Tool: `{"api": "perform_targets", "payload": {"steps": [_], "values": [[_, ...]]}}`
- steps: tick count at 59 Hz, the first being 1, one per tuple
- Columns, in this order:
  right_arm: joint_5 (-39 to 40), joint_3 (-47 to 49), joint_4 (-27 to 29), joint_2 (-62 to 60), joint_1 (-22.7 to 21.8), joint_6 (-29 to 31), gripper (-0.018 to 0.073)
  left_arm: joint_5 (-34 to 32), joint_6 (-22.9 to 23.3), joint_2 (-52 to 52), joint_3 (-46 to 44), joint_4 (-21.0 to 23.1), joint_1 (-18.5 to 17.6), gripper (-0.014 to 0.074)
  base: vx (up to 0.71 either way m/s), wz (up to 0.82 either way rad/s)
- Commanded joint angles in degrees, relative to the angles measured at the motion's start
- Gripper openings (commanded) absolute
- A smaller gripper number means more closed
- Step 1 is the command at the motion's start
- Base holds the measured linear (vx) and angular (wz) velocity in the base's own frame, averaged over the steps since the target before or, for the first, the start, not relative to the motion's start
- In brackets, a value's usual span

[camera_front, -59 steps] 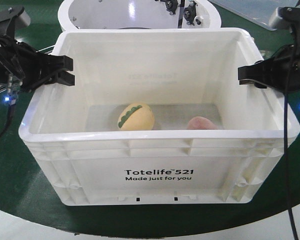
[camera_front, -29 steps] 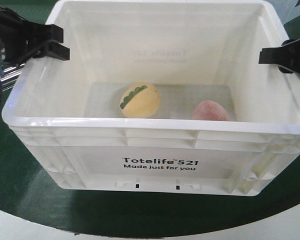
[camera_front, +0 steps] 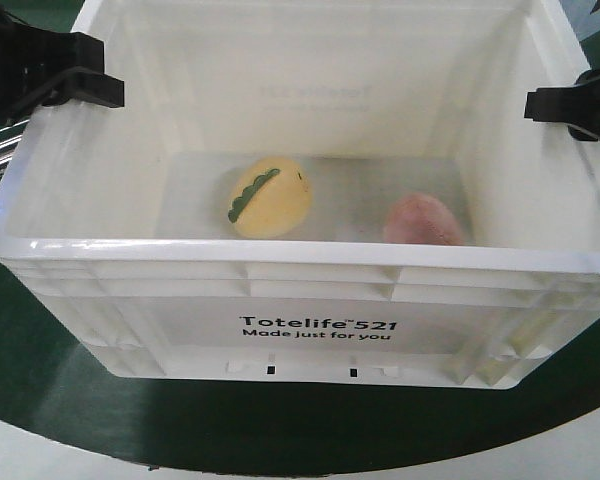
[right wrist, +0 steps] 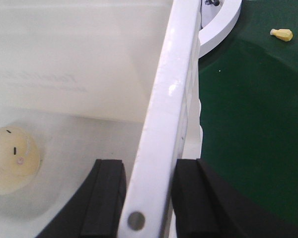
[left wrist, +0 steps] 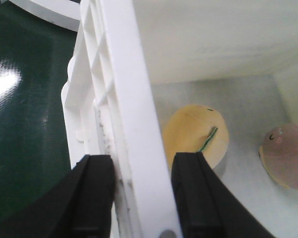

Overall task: Place moving items into box and shelve
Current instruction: 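Lift the crate by its rims with both grippers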

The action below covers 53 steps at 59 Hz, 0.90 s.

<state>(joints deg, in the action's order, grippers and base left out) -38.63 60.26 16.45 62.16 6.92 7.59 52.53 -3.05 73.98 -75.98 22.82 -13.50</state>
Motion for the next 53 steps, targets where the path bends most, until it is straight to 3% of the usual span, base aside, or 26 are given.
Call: {"api": "perform_targets", "payload": {"steps": [1,53], "values": [[7.63,2.39,0.84,-1.46,-0.12,0.31,-0.0006,-6.25,0.44,-2.94,-3.18,6.01,-0.44,-0.0006,0.0,0.0],[7.63,2.39,0.84,-1.46,-0.24,0.31,-0.0006,-6.25,0.44,-2.94,-3.18,6.01,-0.44,-0.0006,0.0,0.0]]}}
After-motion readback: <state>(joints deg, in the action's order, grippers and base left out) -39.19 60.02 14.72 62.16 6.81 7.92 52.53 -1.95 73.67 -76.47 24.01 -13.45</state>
